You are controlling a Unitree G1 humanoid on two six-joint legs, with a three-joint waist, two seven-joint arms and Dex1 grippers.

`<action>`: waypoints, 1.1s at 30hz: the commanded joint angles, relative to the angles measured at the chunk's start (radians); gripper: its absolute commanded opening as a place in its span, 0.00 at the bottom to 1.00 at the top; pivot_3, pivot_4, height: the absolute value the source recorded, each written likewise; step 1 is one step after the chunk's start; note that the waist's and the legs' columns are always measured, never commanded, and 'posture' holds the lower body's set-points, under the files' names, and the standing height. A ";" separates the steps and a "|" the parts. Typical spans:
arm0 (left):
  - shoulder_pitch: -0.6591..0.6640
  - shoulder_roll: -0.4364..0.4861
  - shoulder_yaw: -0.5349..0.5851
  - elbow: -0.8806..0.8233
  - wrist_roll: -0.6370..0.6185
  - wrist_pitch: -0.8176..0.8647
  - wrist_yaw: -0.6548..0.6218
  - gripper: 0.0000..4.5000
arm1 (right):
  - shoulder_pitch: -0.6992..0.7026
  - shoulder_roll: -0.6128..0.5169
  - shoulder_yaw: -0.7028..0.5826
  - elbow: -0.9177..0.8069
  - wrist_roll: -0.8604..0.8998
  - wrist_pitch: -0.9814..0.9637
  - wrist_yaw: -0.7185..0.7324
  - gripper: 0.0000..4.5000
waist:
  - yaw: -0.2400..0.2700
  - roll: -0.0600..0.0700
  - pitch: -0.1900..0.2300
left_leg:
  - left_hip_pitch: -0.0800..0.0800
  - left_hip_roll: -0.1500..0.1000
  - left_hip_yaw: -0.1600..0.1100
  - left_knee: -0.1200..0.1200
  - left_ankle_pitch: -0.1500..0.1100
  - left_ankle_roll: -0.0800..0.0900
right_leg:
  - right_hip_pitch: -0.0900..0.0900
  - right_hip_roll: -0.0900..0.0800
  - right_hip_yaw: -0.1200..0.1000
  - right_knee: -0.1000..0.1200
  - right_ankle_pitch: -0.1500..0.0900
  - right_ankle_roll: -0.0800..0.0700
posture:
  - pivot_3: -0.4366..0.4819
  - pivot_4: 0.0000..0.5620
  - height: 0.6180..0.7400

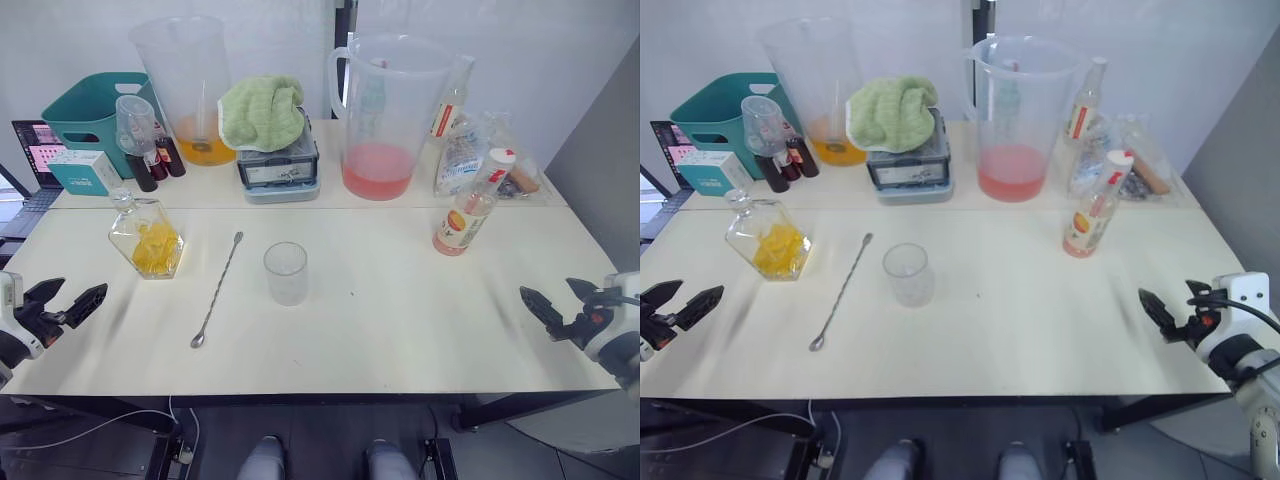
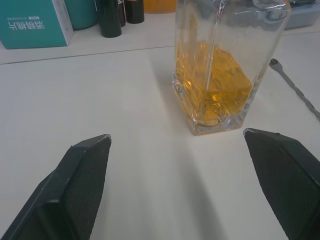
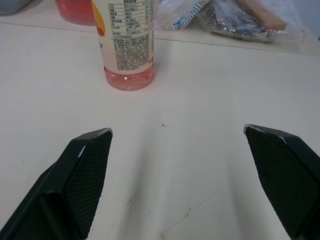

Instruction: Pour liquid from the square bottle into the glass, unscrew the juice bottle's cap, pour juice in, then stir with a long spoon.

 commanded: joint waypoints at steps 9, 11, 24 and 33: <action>0.091 -0.181 0.063 -0.208 -0.047 0.016 0.196 1.00 | -0.166 -0.024 0.140 -0.120 0.158 0.073 0.159 1.00 | -0.012 0.000 0.000 | 0.000 0.001 0.000 0.000 0.000 0.000 | 0.000 0.001 0.000 0.000 0.000 0.000 | 0.48 0.27 1.00; 0.100 -0.221 0.060 -0.259 -0.053 0.026 0.241 1.00 | -0.207 -0.041 0.175 -0.128 0.190 0.100 0.206 1.00 | -0.010 0.000 0.000 | 0.000 0.001 0.000 0.001 0.000 0.000 | 0.000 0.001 0.000 0.000 0.000 0.000 | 0.48 0.27 1.00; 0.032 -0.349 -0.059 -0.521 -0.031 0.086 0.484 1.00 | -0.423 -0.117 0.449 -0.209 0.244 0.131 0.554 1.00 | 0.006 -0.002 0.000 | -0.001 0.000 -0.001 0.008 -0.002 0.002 | 0.003 0.001 -0.001 -0.001 0.000 0.000 | 0.48 0.27 1.00; -0.070 -0.308 -0.138 -0.614 0.005 0.250 0.616 1.00 | -0.424 -0.110 0.473 -0.245 0.235 0.121 0.580 1.00 | 0.009 -0.003 0.000 | -0.002 0.000 -0.001 0.008 -0.002 0.002 | 0.004 0.001 -0.002 -0.001 0.000 0.000 | 0.48 0.27 1.00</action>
